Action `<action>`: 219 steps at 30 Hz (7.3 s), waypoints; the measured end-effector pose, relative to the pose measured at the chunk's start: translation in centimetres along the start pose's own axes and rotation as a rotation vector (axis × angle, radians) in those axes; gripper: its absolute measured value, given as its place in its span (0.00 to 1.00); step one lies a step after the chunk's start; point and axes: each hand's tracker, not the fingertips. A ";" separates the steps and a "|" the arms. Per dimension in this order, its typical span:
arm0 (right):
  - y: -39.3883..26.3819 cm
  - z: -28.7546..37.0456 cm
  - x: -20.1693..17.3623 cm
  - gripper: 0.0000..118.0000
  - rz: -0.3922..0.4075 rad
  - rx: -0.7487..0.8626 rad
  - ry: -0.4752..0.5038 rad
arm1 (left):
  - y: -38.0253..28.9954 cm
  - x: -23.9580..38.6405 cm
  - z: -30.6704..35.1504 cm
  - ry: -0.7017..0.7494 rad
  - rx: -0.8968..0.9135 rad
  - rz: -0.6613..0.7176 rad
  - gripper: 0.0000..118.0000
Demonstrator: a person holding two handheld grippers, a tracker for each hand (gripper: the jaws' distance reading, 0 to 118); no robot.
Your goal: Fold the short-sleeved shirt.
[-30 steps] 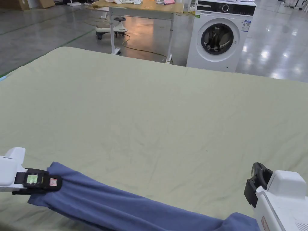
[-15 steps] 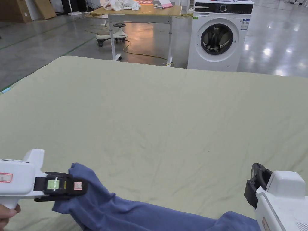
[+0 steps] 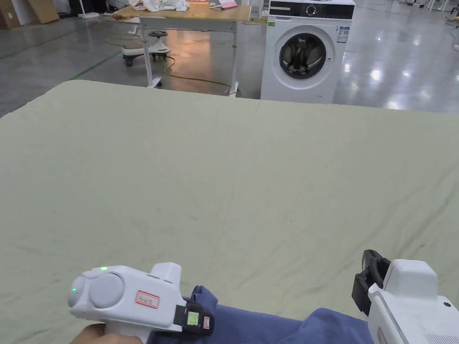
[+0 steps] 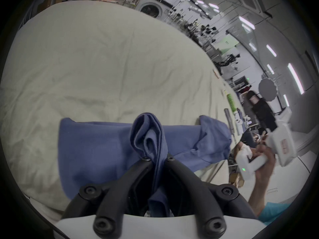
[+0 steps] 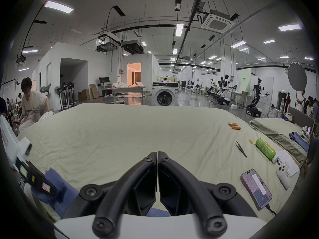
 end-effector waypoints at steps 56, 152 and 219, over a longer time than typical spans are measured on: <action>-0.5 0.7 1.1 0.00 -0.011 -0.034 0.000 | 0.1 -7.9 6.9 -0.115 0.195 0.063 0.52; -2.2 1.4 2.4 0.00 -0.037 -0.090 -0.009 | -0.3 6.1 -3.0 -0.099 -0.048 -0.143 0.15; -12.0 0.3 -12.6 0.00 0.115 -0.183 0.139 | -2.0 -5.4 9.0 0.239 0.635 -0.176 0.23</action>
